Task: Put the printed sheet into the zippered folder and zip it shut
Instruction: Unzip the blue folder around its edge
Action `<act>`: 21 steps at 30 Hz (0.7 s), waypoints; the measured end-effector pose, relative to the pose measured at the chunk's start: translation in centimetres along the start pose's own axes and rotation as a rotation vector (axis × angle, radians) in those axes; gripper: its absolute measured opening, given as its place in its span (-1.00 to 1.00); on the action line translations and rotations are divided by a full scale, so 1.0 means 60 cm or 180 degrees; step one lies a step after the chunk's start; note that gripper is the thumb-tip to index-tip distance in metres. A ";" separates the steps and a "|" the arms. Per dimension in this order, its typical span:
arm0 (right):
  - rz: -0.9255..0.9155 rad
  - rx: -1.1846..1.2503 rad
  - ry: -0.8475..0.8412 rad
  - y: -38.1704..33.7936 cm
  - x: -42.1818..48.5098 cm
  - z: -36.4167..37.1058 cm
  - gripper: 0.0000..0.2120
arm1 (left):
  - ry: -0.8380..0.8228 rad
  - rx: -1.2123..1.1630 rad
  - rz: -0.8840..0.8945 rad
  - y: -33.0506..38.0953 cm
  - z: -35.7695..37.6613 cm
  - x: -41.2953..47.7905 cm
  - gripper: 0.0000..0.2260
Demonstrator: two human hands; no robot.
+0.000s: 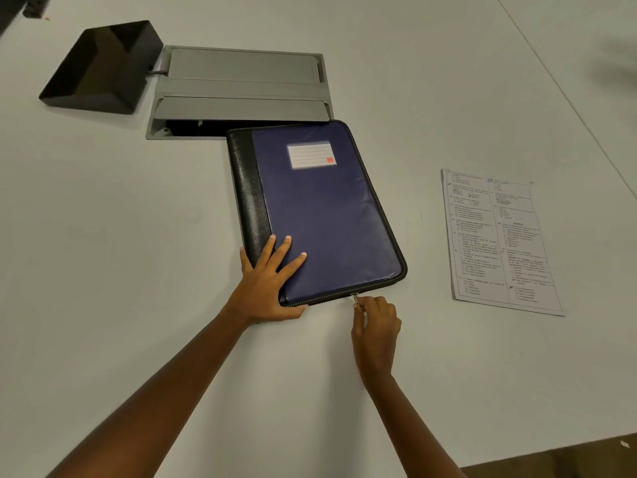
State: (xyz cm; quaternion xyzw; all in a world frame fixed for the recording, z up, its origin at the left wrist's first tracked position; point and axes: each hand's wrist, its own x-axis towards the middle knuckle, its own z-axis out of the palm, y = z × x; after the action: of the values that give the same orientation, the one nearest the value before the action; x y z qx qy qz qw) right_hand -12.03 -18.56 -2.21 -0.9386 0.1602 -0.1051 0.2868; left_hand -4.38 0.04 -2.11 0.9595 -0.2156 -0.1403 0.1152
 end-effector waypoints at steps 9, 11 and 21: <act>-0.0153 -0.0104 -0.0013 0.031 0.044 -0.027 -0.98 | 0.0251 0.0049 0.0083 0.003 -0.002 -0.003 -0.17; -0.0008 -0.0040 0.0057 0.042 0.058 -0.035 -0.96 | 0.0248 0.0062 0.0073 0.003 -0.005 -0.001 -0.18; -0.0004 0.0056 0.0152 0.052 0.081 -0.049 -0.94 | 0.0296 0.0091 0.0054 0.009 -0.015 0.007 -0.18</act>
State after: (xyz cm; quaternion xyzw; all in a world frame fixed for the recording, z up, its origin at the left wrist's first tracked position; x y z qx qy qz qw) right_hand -9.16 -24.25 -1.09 -0.9334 0.1655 -0.1291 0.2911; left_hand -3.96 -0.48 -1.22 0.9646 -0.2201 -0.0915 0.1126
